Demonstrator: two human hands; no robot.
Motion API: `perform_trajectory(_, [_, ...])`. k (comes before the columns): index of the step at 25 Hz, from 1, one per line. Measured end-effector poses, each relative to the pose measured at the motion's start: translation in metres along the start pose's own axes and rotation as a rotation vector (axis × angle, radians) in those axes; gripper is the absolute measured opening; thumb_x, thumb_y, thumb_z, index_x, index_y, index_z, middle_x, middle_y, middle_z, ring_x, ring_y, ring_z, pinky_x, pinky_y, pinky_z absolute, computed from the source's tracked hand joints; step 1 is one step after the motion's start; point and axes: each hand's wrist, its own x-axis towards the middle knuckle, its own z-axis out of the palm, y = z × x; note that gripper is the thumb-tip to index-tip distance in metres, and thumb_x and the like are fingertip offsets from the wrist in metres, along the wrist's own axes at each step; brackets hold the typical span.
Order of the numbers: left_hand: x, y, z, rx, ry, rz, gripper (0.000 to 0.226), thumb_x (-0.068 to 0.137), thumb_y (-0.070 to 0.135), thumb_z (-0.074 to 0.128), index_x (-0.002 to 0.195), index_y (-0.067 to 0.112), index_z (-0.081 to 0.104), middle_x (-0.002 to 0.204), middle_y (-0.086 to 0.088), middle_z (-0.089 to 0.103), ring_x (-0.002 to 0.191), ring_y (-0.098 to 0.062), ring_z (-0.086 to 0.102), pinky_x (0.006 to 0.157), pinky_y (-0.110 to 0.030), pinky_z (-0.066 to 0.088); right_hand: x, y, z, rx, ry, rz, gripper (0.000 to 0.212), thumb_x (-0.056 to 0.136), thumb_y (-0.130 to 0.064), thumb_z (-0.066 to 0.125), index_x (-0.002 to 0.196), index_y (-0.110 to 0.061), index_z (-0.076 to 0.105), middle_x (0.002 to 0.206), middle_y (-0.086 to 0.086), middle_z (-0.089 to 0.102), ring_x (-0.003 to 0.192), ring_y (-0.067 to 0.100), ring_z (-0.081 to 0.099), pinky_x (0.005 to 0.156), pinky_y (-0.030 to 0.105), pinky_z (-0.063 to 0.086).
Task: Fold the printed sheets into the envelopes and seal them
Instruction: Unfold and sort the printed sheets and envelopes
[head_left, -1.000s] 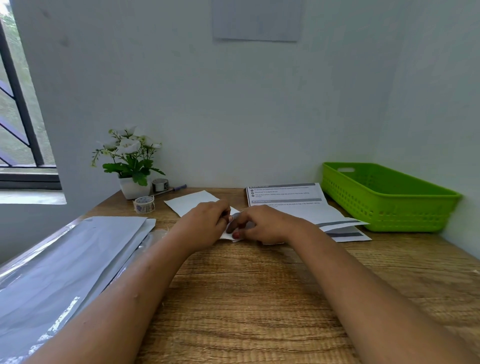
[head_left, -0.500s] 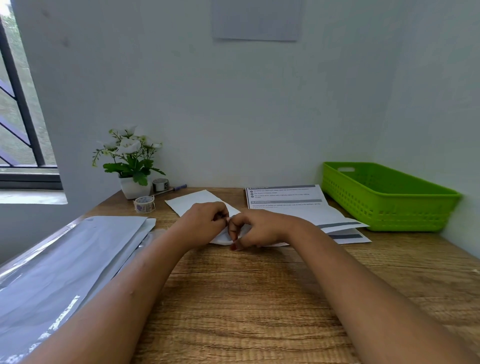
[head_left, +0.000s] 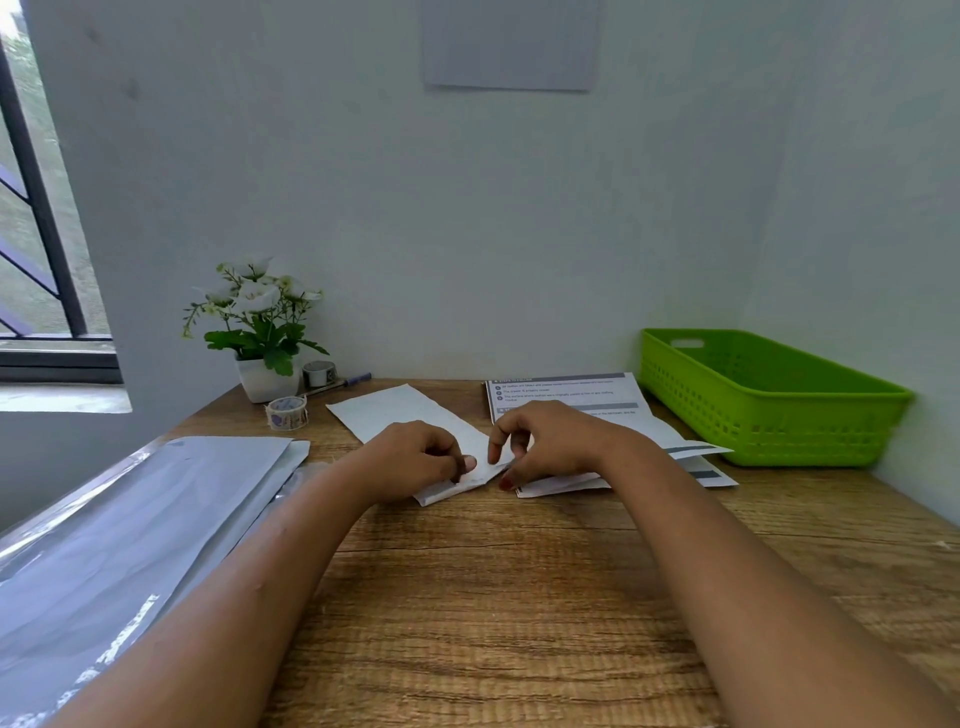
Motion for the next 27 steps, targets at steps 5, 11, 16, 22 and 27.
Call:
perform_trajectory(5, [0.000, -0.002, -0.001, 0.032, -0.048, 0.027, 0.023, 0.086, 0.045, 0.061, 0.090, 0.023, 0.064, 0.093, 0.004, 0.062, 0.090, -0.014, 0.053, 0.072, -0.022, 0.040, 0.008, 0.005, 0.009, -0.008, 0.043, 0.045, 0.010, 0.085, -0.030, 0.069, 0.093, -0.024, 0.066, 0.088, -0.006, 0.056, 0.082, 0.009, 0.052, 0.063, 0.020, 0.038])
perform_trajectory(11, [0.000, -0.001, -0.001, 0.059, -0.033, 0.052, 0.005, 0.089, 0.030, 0.062, 0.088, 0.026, 0.059, 0.087, 0.009, 0.056, 0.087, -0.011, 0.051, 0.076, -0.021, 0.040, 0.013, 0.001, 0.017, -0.091, 0.105, 0.070, 0.032, 0.082, -0.040, 0.069, 0.107, -0.024, 0.058, 0.097, -0.005, 0.050, 0.089, 0.013, 0.050, 0.078, 0.030, 0.045])
perform_trajectory(16, [-0.002, -0.003, -0.004, -0.022, -0.052, 0.084, 0.008, 0.085, 0.021, 0.067, 0.085, 0.027, 0.061, 0.090, 0.011, 0.059, 0.084, -0.003, 0.052, 0.071, -0.014, 0.039, 0.015, -0.007, 0.022, -0.109, 0.136, 0.084, 0.047, 0.074, -0.052, 0.072, 0.112, -0.030, 0.054, 0.112, -0.004, 0.053, 0.103, 0.016, 0.054, 0.089, 0.041, 0.050])
perform_trajectory(22, [-0.008, 0.000, -0.012, -0.149, -0.150, 0.054, 0.018, 0.085, 0.006, 0.065, 0.087, 0.023, 0.062, 0.089, 0.009, 0.059, 0.077, -0.002, 0.051, 0.067, -0.019, 0.039, 0.012, 0.012, 0.013, -0.101, 0.196, 0.186, 0.028, 0.077, -0.038, 0.075, 0.097, -0.031, 0.057, 0.091, -0.010, 0.050, 0.091, 0.015, 0.053, 0.079, 0.035, 0.048])
perform_trajectory(27, [-0.012, 0.000, -0.013, -0.183, -0.168, 0.027, 0.018, 0.086, 0.005, 0.064, 0.088, 0.022, 0.062, 0.088, 0.006, 0.058, 0.080, -0.007, 0.050, 0.068, -0.019, 0.040, 0.011, 0.023, 0.011, 0.028, 0.206, 0.239, 0.024, 0.076, -0.031, 0.077, 0.091, -0.030, 0.058, 0.092, -0.006, 0.055, 0.090, 0.015, 0.056, 0.087, 0.038, 0.051])
